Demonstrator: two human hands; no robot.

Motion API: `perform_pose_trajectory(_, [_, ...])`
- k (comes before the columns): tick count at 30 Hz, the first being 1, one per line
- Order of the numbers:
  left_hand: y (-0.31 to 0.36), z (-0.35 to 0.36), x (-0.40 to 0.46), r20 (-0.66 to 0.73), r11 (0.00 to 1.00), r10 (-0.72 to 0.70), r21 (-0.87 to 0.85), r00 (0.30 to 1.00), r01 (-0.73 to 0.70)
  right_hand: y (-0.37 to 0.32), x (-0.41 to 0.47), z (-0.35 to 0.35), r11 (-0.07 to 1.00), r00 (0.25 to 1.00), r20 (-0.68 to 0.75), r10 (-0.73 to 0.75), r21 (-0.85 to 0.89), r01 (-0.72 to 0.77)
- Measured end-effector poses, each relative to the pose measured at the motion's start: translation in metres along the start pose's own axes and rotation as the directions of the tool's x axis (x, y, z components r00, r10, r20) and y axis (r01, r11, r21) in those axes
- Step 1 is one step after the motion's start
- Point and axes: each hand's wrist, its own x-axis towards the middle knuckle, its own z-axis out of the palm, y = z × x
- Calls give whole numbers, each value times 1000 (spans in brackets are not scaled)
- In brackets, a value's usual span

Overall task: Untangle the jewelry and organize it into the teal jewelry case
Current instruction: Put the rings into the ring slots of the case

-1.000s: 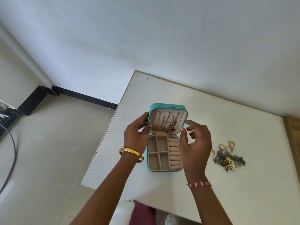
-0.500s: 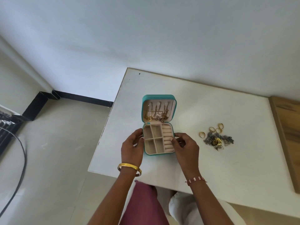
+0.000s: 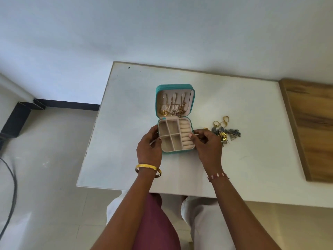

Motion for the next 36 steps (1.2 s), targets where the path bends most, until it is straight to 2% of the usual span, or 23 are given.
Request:
perform_pose_trajectory(8, [-6, 3, -6, -47, 1000, 12, 10, 999, -12, 3, -8, 0, 996, 990, -131, -54, 56, 62])
perform_pose_trajectory(9, [-7, 3, -9, -64, 1000, 6, 7, 998, -6, 2, -9, -3, 994, 981, -165, -97, 25, 103])
perform_pose_trajectory(11, [-10, 1, -18, -89, 1000, 3, 18, 996, -2, 2, -7, -11, 964, 948, -201, -246, -151, 218])
perform_pose_trajectory(13, [-13, 0, -24, -95, 999, 16, 39, 995, -12, 1, 1, -21, 896, 928, -154, -340, -352, 270])
perform_pose_trajectory(16, [-16, 0, -28, -84, 996, 48, 85, 995, -41, -1, 16, -26, 768, 930, -21, -368, -571, 291])
perform_pose_trajectory(20, [-17, 2, -27, -76, 982, 110, 162, 991, -97, 1, 29, -25, 596, 916, 161, -368, -715, 365])
perform_pose_trajectory(22, [-17, 2, -27, -75, 977, 129, 178, 989, -114, 3, 31, -24, 525, 915, 205, -348, -766, 371])
perform_pose_trajectory(24, [-18, 2, -26, -75, 974, 147, 185, 986, -132, 6, 30, -23, 502, 912, 199, -358, -783, 367])
perform_pose_trajectory(27, [-19, 2, -26, -61, 966, 176, 201, 982, -161, 6, 28, -22, 537, 919, 183, -349, -764, 357])
perform_pose_trajectory(30, [-19, 2, -25, -43, 961, 190, 214, 981, -177, 6, 31, -25, 624, 943, 146, -298, -718, 308])
perform_pose_trajectory(36, [-18, 1, -26, -42, 967, 178, 193, 983, -167, -12, 27, -25, 831, 938, -8, -348, -466, 304])
